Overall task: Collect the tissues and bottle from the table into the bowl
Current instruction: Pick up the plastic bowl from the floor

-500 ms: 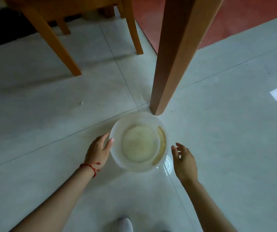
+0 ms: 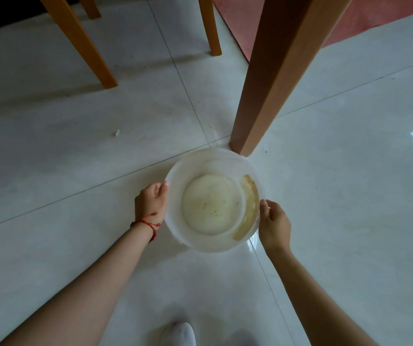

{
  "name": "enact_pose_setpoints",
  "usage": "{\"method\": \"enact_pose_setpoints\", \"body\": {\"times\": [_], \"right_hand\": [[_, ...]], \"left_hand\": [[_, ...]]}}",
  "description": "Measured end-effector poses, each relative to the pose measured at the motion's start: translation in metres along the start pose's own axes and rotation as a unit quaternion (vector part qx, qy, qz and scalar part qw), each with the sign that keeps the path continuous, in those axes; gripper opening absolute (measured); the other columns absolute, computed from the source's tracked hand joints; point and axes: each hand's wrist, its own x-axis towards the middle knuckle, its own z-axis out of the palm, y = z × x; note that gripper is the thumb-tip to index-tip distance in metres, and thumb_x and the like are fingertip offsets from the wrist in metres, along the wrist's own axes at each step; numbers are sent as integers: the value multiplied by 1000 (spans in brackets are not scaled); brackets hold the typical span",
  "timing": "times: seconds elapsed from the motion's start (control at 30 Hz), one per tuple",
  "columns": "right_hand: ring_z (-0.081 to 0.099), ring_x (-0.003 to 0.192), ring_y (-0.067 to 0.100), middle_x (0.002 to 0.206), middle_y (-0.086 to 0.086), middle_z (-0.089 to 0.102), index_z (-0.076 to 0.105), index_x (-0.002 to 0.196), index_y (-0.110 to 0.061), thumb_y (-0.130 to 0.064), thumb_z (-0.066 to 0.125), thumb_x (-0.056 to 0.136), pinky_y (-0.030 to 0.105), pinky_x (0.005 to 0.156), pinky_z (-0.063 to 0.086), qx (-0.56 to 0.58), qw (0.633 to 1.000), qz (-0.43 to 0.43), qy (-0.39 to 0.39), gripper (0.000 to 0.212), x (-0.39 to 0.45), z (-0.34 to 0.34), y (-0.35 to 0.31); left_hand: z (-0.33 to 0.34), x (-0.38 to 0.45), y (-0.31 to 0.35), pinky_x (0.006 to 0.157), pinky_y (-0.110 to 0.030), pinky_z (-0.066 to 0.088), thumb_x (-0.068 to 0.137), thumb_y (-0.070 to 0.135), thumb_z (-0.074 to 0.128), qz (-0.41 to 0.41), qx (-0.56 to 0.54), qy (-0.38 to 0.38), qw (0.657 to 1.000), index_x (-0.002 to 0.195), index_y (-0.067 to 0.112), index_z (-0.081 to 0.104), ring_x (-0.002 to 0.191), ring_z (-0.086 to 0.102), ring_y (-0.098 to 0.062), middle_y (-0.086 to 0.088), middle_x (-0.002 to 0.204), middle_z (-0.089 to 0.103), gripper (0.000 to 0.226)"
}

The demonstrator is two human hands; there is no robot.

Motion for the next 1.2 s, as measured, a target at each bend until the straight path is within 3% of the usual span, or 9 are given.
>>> {"method": "enact_pose_setpoints", "body": {"times": [0.17, 0.3, 0.5, 0.6, 0.7, 0.8, 0.9, 1.0, 1.2], "right_hand": [[58, 99, 26, 109, 12, 64, 61, 108, -11, -35, 33, 95, 28, 78, 39, -24, 1000, -14, 13, 39, -1, -6, 3], [53, 82, 21, 92, 6, 60, 57, 83, -15, -43, 31, 92, 27, 63, 38, -29, 999, -38, 23, 38, -22, -24, -1], [51, 90, 17, 102, 4, 57, 61, 107, -10, -30, 35, 96, 28, 79, 35, -18, 998, -31, 44, 34, -72, -64, -28], [52, 91, 20, 99, 6, 59, 62, 103, -8, -29, 35, 97, 30, 79, 36, -18, 998, -39, 47, 34, -96, -90, -44], [53, 93, 23, 99, 9, 61, 62, 100, -9, -27, 35, 97, 31, 78, 36, -22, 998, -47, 47, 33, -120, -119, -62], [54, 92, 22, 99, 9, 62, 63, 98, -11, -27, 35, 96, 30, 77, 36, -15, 997, -54, 48, 32, -146, -150, -84], [54, 92, 20, 99, 6, 61, 63, 100, -11, -27, 36, 96, 31, 79, 37, -5, 996, -62, 59, 31, -177, -182, -109], [54, 93, 21, 95, 3, 59, 63, 99, -10, -25, 37, 96, 33, 81, 40, 4, 995, -67, 68, 31, -208, -211, -133], [55, 92, 20, 97, 4, 61, 63, 100, -10, -25, 37, 96, 31, 79, 39, 10, 994, -84, 73, 31, -265, -266, -177]], "left_hand": [[-8, -13, 0, 49, -30, 24, 90, 26, 48, 23, 28, -1, 999, 51, 14, 28, 50, 25, -19, -4, 49, 26, 46], [-21, -32, 1, 53, -32, 20, 88, 30, 51, 34, 16, -18, 999, 54, 11, 31, 57, 23, -24, -12, 56, 25, 44], [-54, -76, 14, 62, -39, 47, 77, 48, 49, 20, -21, -21, 999, 64, -3, 58, 58, 43, -25, -26, 60, 50, 53], [-72, -103, 36, 72, -46, 55, 84, 32, 59, 15, -42, -10, 999, 77, -1, 66, 59, 55, -27, -9, 62, 62, 34], [-93, -129, 59, 72, -46, 56, 84, 28, 60, 18, -59, -15, 998, 80, 2, 66, 59, 59, -28, 2, 62, 61, 27], [-117, -156, 82, 71, -44, 56, 83, 28, 61, 27, -71, -10, 997, 82, 2, 67, 64, 62, -29, -5, 65, 64, 26], [-143, -184, 108, 57, -28, 54, 84, 28, 60, 35, -81, -6, 996, 83, 2, 66, 50, 57, -9, -1, 62, 61, 27], [-168, -212, 136, 51, -23, 49, 84, 27, 59, 44, -84, -4, 996, 80, 3, 65, 46, 53, -12, -4, 63, 61, 25], [-225, -263, 183, 64, -37, 54, 84, 27, 60, 50, -118, -6, 992, 76, 5, 65, 59, 58, -21, -4, 65, 63, 24]]}}
